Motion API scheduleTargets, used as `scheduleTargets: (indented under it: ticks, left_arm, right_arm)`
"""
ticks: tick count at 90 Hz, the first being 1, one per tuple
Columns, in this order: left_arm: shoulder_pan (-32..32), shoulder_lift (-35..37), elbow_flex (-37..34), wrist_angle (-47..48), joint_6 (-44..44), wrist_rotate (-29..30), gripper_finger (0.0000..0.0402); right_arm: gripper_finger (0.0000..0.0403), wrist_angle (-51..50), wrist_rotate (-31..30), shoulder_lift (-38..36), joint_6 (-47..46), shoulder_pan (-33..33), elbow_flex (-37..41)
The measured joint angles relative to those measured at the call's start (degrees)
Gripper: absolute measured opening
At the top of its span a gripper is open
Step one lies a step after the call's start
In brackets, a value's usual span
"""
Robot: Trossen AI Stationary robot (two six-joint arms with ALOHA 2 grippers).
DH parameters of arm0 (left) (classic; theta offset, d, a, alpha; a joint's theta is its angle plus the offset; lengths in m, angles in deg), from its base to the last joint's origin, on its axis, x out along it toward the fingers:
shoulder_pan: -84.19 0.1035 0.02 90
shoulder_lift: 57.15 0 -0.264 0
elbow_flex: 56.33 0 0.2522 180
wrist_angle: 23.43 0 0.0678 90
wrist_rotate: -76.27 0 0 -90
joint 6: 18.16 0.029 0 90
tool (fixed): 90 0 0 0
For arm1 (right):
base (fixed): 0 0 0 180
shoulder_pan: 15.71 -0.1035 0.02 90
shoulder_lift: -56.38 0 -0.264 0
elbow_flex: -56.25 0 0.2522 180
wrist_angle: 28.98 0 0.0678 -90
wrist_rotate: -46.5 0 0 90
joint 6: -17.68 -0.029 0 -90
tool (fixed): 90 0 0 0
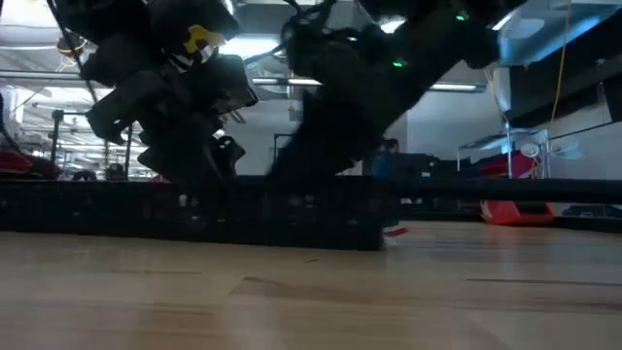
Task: Ziptie cables
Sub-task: Close the cable duct
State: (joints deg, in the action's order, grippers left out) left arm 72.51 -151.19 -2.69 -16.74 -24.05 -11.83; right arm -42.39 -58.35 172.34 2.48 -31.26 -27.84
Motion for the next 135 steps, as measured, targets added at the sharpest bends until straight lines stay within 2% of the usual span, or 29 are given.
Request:
scheduleTargets:
  ticks: [18, 38, 57, 64, 75, 98, 112, 126, 135]
  left_arm:
    - [-0.1, 0.0, 0.3, 0.7, -0.3, 0.3, 0.0167]
    - [0.7, 0.0, 0.6, 2.4, -1.1, 0.2, 0.0172]
    - [1.7, 0.1, 0.7, 3.6, -2.8, -1.5, 0.0235]
    - [2.4, 0.7, 1.9, 7.5, -2.6, -4.4, 0.0260]
    - [2.5, 3.3, 3.9, 14.9, -1.0, -4.9, 0.0283]
    - [2.6, 10.4, 4.5, 16.6, 1.9, -3.9, 0.0288]
    - [3.5, 11.2, 4.5, 16.8, 3.0, -3.2, 0.0288]
    - [3.0, 13.6, 4.4, 18.8, -0.4, -5.0, 0.0288]
    - [1.5, 14.6, 4.5, 18.8, -1.4, -4.2, 0.0288]
  right_arm:
    - [0.0225, -10.8, -0.3, 0.7, -1.1, 0.0, -5.4]
    - [0.0225, -13.5, -0.6, 0.7, -1.3, 0.3, -5.7]
    - [0.0225, -13.4, -0.5, 0.7, -1.0, 0.3, -5.7]
    - [0.0225, -13.2, -0.5, 0.7, -1.2, 0.3, -5.7]
    - [0.0225, -13.1, -0.1, 0.6, -1.2, 0.3, -5.7]
    - [0.0225, -13.9, -0.2, 0.5, -0.9, 0.3, -5.5]
    - [0.0225, -13.8, -0.1, 0.5, -0.8, 0.3, -5.5]
    - [0.0225, -13.8, -0.1, 0.5, -0.8, 0.3, -5.5]
    - [0.0225, -13.8, -0.1, 0.5, -0.8, 0.3, -5.5]
